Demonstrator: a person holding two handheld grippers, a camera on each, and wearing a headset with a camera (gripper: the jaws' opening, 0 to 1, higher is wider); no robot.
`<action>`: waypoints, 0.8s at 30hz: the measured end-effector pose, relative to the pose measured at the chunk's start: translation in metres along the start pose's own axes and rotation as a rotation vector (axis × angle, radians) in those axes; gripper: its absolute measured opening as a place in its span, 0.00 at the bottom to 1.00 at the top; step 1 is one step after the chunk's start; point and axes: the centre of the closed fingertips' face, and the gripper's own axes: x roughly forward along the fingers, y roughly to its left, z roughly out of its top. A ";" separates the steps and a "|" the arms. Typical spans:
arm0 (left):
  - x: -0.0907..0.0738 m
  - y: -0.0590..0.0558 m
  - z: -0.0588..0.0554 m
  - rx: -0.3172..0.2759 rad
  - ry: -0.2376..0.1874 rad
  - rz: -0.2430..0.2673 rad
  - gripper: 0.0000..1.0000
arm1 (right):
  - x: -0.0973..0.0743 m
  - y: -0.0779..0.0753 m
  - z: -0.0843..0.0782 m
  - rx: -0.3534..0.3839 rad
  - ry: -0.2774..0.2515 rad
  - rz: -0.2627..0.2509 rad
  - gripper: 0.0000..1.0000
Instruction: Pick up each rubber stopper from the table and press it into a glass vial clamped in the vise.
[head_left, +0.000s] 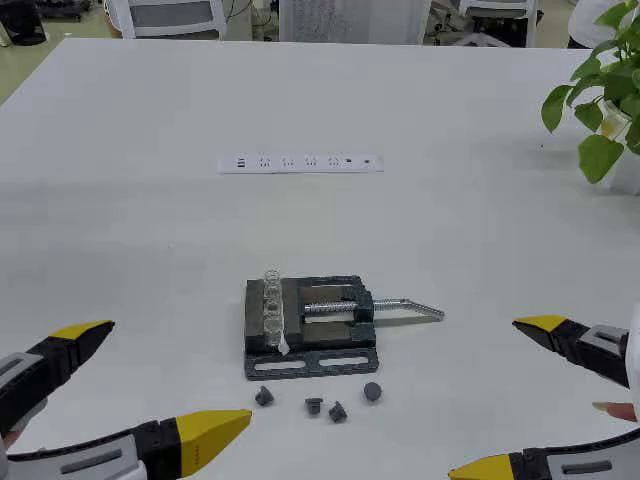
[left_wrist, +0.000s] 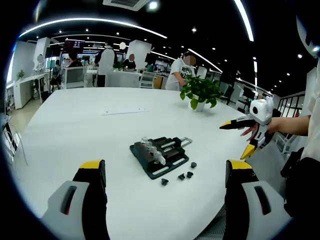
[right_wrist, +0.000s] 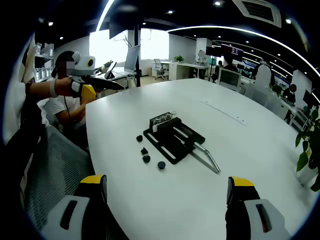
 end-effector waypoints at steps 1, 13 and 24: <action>0.000 0.001 -0.001 0.001 0.004 0.001 0.99 | 0.000 -0.001 0.000 -0.001 0.001 -0.003 0.99; -0.009 0.001 -0.011 0.015 0.048 -0.001 0.99 | 0.000 0.001 -0.004 -0.001 0.014 0.003 0.99; -0.014 0.004 -0.014 0.009 0.044 0.003 0.99 | 0.000 0.000 -0.002 -0.012 0.024 0.008 0.99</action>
